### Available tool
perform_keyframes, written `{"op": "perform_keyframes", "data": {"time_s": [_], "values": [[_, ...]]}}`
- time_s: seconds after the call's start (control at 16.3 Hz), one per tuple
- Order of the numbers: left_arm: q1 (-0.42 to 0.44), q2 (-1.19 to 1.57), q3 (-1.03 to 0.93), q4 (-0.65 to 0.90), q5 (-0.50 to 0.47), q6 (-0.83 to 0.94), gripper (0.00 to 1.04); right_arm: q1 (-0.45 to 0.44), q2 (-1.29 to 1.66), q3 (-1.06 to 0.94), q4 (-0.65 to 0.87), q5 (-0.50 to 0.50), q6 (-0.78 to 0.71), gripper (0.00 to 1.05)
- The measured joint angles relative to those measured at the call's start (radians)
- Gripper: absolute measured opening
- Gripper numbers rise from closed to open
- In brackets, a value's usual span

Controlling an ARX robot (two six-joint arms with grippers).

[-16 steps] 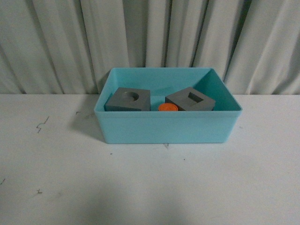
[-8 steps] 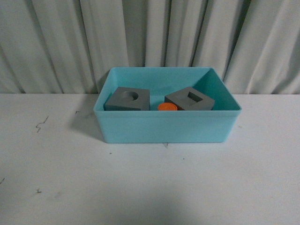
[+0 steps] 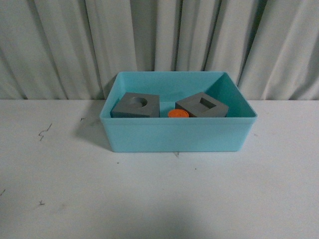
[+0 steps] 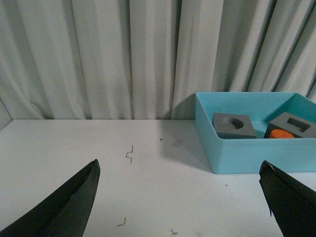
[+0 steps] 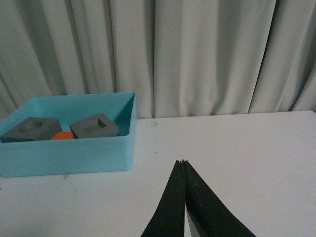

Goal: Place gray and orange parts in blue box

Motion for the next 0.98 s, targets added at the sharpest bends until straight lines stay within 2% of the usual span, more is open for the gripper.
{"op": "perform_keyframes", "data": {"time_s": [0.31, 0.61, 0.67, 0.74, 0.8, 0.98], "values": [[0.0, 0.0, 0.0, 0.0, 0.0, 0.0, 0.98, 0.0, 0.0, 0.0, 0.0, 0.0, 0.0, 0.05], [0.0, 0.0, 0.0, 0.0, 0.0, 0.0, 0.98, 0.0, 0.0, 0.0, 0.0, 0.0, 0.0, 0.21], [0.0, 0.0, 0.0, 0.0, 0.0, 0.0, 0.98, 0.0, 0.0, 0.0, 0.0, 0.0, 0.0, 0.39], [0.0, 0.0, 0.0, 0.0, 0.0, 0.0, 0.98, 0.0, 0.0, 0.0, 0.0, 0.0, 0.0, 0.74], [0.0, 0.0, 0.0, 0.0, 0.0, 0.0, 0.98, 0.0, 0.0, 0.0, 0.0, 0.0, 0.0, 0.98], [0.0, 0.0, 0.0, 0.0, 0.0, 0.0, 0.98, 0.0, 0.0, 0.0, 0.0, 0.0, 0.0, 0.98]]}}
